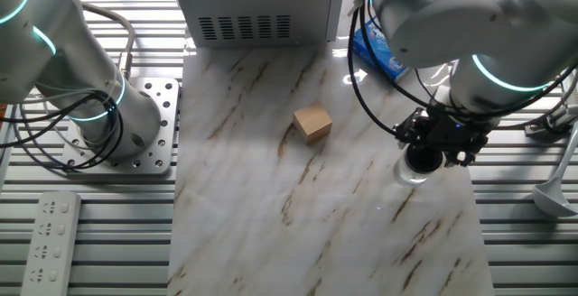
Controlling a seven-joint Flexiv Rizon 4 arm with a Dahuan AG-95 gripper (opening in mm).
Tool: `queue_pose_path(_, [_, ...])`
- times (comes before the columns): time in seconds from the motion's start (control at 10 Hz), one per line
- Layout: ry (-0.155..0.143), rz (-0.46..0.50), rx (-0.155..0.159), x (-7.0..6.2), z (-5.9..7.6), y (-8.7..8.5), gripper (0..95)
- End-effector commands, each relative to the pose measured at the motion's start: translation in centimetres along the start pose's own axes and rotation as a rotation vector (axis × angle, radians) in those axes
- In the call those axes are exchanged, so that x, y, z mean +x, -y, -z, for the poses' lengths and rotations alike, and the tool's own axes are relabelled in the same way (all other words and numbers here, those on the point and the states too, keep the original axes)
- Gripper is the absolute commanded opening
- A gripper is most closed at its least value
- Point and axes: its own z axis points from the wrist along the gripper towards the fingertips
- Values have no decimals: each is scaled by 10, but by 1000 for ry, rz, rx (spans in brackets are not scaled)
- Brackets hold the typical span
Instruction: Unscrew the lid from the jar
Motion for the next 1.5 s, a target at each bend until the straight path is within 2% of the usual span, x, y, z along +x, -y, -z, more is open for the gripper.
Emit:
queue_pose_path(0.1, [9,-111,-17,0,6,0,760])
queue_pose_path(0.2, [14,-159,-24,0,7,1,760])
queue_pose_path(0.3, [31,-242,-49,0,9,1,760])
queue_pose_path(0.7, [62,-417,-82,0,11,1,760])
queue_pose_path(1.2, [69,-499,-85,-1,8,2,760])
queue_pose_path(1.5, [82,-546,-69,-2,3,3,760])
